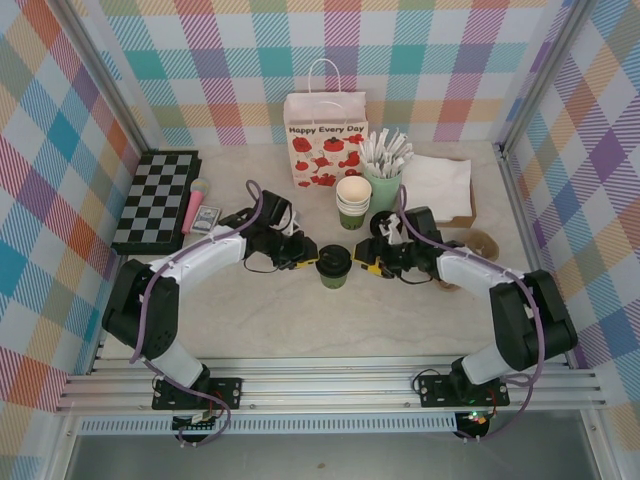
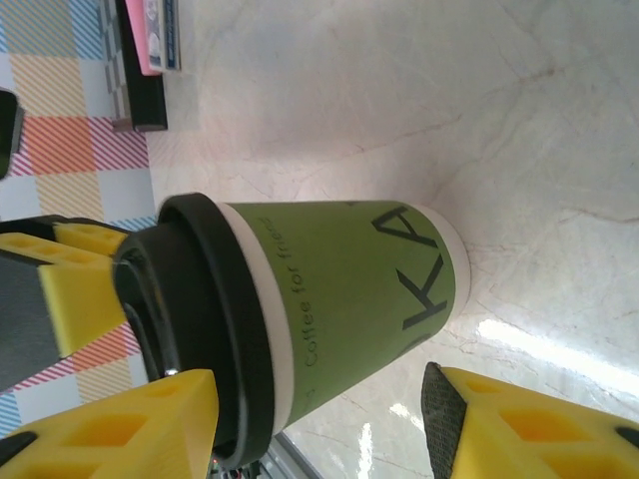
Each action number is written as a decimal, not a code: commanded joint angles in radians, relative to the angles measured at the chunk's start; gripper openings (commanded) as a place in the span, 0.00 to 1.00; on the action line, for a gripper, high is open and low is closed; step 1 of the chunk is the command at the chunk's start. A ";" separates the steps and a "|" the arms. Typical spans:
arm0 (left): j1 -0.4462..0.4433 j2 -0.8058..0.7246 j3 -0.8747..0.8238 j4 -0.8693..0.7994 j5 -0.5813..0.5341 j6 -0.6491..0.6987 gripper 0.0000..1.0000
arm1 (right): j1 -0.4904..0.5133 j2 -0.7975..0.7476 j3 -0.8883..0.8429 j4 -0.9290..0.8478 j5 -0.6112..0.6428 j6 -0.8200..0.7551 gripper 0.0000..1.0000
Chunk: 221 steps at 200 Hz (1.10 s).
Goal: Pack the takeout coffee
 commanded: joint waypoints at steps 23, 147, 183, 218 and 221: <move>-0.020 0.024 0.030 -0.042 -0.004 0.019 0.24 | 0.022 0.061 0.008 0.024 -0.046 0.002 0.58; 0.030 -0.083 0.137 -0.183 -0.077 0.085 0.46 | 0.035 -0.081 0.108 -0.135 0.061 -0.019 0.92; 0.056 -0.145 0.104 -0.286 -0.467 -0.067 1.00 | 0.085 -0.083 0.120 -0.125 0.134 0.008 1.00; 0.058 -0.068 0.064 -0.321 -0.529 -0.152 1.00 | 0.154 -0.094 0.137 -0.145 0.275 0.014 1.00; 0.057 -0.057 0.061 -0.315 -0.518 -0.156 1.00 | 0.157 -0.093 0.139 -0.148 0.284 0.012 1.00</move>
